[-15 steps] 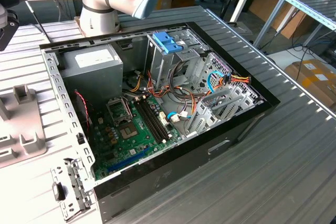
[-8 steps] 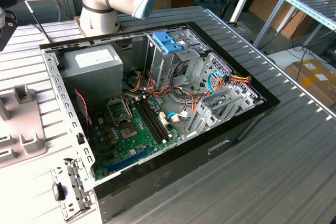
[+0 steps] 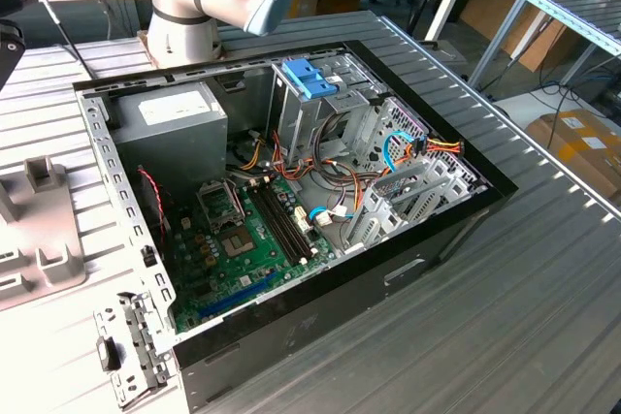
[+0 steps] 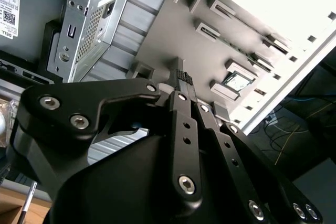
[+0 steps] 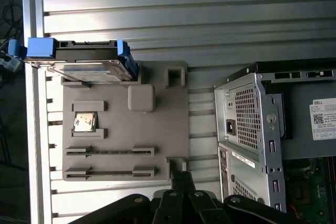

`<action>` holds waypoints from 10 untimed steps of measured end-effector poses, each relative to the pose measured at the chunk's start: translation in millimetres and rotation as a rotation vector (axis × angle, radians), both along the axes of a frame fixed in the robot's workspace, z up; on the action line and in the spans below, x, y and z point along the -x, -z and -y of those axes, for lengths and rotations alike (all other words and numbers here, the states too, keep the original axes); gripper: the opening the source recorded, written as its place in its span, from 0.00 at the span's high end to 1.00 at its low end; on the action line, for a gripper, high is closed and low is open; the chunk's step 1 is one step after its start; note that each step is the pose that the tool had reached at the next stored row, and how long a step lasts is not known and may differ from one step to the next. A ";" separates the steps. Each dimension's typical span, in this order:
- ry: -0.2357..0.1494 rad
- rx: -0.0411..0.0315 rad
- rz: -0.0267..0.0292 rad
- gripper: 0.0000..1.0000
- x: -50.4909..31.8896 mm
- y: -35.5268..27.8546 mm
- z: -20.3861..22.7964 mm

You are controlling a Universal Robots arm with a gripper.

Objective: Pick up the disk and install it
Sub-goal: 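Reach for the disk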

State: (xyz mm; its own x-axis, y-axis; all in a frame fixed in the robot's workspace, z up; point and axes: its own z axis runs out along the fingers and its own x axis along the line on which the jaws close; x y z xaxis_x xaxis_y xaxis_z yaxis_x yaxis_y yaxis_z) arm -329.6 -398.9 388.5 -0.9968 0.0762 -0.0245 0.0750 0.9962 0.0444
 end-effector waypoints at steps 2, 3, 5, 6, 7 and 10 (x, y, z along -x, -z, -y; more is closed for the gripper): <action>0.000 0.0000 0.0000 0.89 1.9 0.3 0.0; 0.000 0.0000 0.0000 0.89 3.1 0.4 0.0; 0.000 0.0000 0.0000 0.89 4.9 0.7 0.0; 0.000 0.0000 0.0000 0.89 6.2 0.9 0.0; 0.000 0.0000 0.0000 0.89 7.0 1.0 0.0; 0.000 0.0001 0.0000 0.89 8.6 1.2 0.0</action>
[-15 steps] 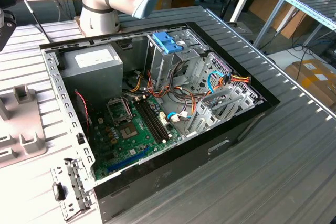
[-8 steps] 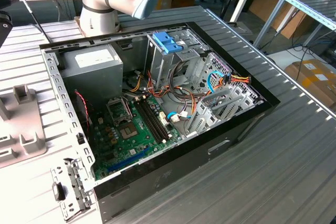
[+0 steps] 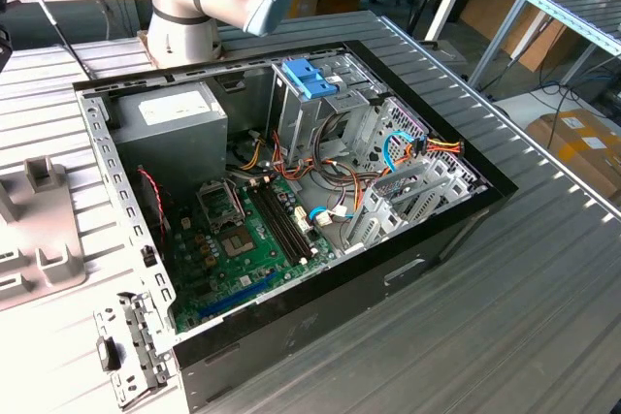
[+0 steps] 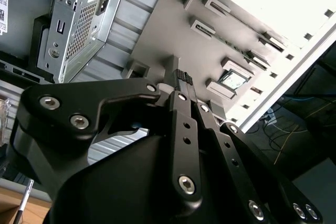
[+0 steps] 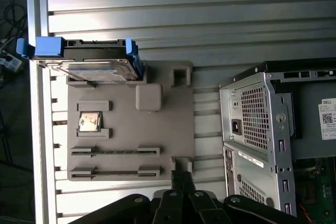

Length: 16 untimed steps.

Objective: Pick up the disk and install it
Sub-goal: 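Reach for the disk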

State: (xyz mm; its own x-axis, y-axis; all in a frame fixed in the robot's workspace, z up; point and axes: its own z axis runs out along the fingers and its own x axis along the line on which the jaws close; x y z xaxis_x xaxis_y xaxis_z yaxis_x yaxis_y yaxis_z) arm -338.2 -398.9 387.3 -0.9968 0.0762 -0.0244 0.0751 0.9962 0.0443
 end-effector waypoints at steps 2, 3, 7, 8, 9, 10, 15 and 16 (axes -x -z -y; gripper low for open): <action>0.000 -0.0001 0.0000 0.89 0.9 0.2 0.0; 0.000 0.0000 0.0000 0.89 1.6 0.3 0.0; 0.000 -0.0001 0.0000 0.89 3.9 0.7 0.0; 0.000 -0.0001 0.0001 0.89 4.2 0.7 0.0; 0.000 -0.0001 0.0000 0.89 4.5 0.8 0.0; 0.000 0.0000 0.0000 0.89 5.0 0.9 -0.1; 0.000 0.0000 0.0000 0.89 6.3 1.3 -0.3; 0.000 0.0000 0.0000 0.89 6.5 1.4 -0.4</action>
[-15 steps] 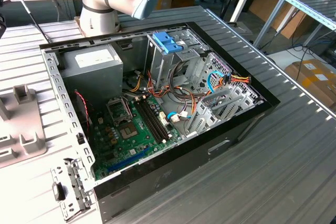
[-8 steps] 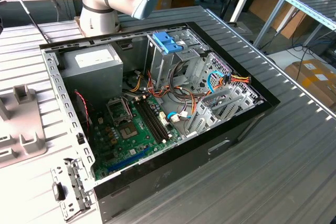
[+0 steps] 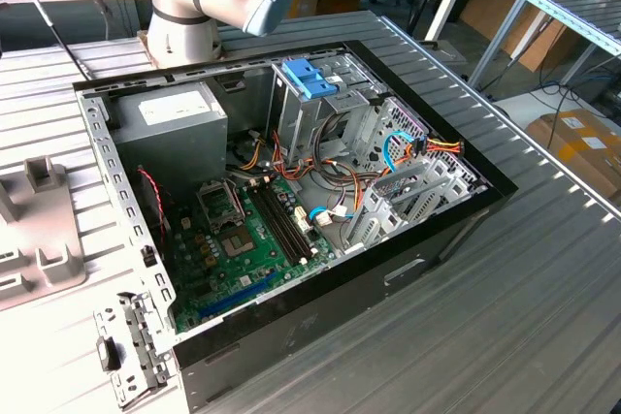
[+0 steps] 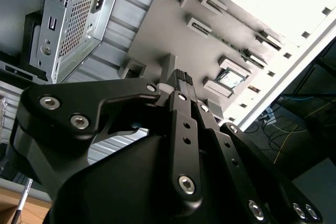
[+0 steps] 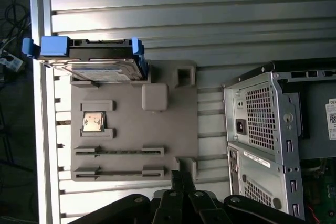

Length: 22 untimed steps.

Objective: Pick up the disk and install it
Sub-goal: 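Reach for the disk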

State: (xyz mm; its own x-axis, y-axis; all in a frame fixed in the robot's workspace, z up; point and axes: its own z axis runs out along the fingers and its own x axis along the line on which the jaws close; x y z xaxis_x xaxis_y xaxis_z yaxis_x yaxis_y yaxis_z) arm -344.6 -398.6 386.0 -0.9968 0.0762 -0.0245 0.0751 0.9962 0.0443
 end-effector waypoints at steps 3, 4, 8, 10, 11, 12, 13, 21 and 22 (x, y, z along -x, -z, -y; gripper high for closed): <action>0.000 0.0000 0.0000 0.89 0.6 0.2 -0.2; 0.000 0.0000 -0.0001 0.89 0.7 0.3 -0.2; 0.000 0.0000 -0.0001 0.89 1.2 0.6 -0.6; 0.000 -0.0002 0.0003 0.89 1.4 1.1 -1.1; 0.000 -0.0001 0.0001 0.89 1.4 1.1 -1.4; 0.000 0.0000 -0.0001 0.89 1.4 1.1 -1.7; 0.000 0.0001 -0.0001 0.89 1.4 1.2 -2.3; 0.000 -0.0001 0.0000 0.89 3.5 3.1 -11.3; 0.000 -0.0001 0.0001 0.89 3.9 3.3 -12.2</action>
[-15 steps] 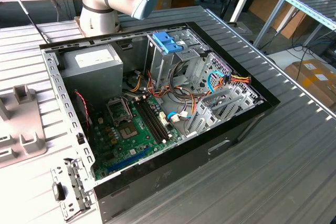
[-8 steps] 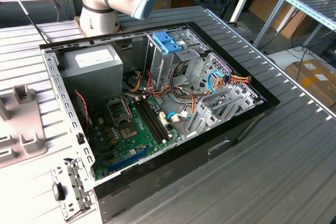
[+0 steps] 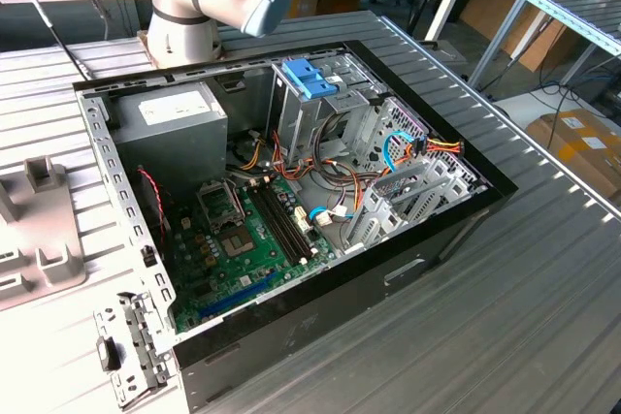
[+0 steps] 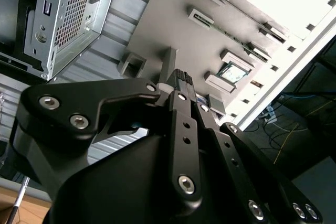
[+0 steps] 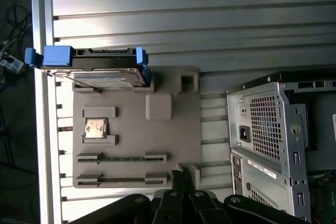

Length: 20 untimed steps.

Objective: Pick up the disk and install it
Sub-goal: 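Reach for the disk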

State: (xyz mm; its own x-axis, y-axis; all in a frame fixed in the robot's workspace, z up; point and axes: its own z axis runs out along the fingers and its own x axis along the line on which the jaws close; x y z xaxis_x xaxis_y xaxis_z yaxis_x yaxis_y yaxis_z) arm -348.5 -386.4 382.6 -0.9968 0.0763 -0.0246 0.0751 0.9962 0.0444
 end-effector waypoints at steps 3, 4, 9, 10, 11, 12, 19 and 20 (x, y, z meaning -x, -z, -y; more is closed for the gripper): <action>0.000 0.0001 -0.0001 0.89 0.7 0.5 -1.6; 0.000 0.0000 -0.0001 0.89 0.9 0.6 -1.9; 0.000 0.0001 -0.0001 0.89 2.7 1.5 -4.1; 0.000 0.0000 -0.0001 0.89 3.0 1.7 -4.5; 0.000 0.0000 -0.0001 0.89 3.4 1.9 -5.0; 0.000 0.0001 -0.0001 0.89 3.7 2.0 -5.4; 0.000 0.0001 -0.0003 0.89 6.3 3.2 -8.2; 0.000 0.0001 -0.0001 0.89 6.6 3.4 -8.6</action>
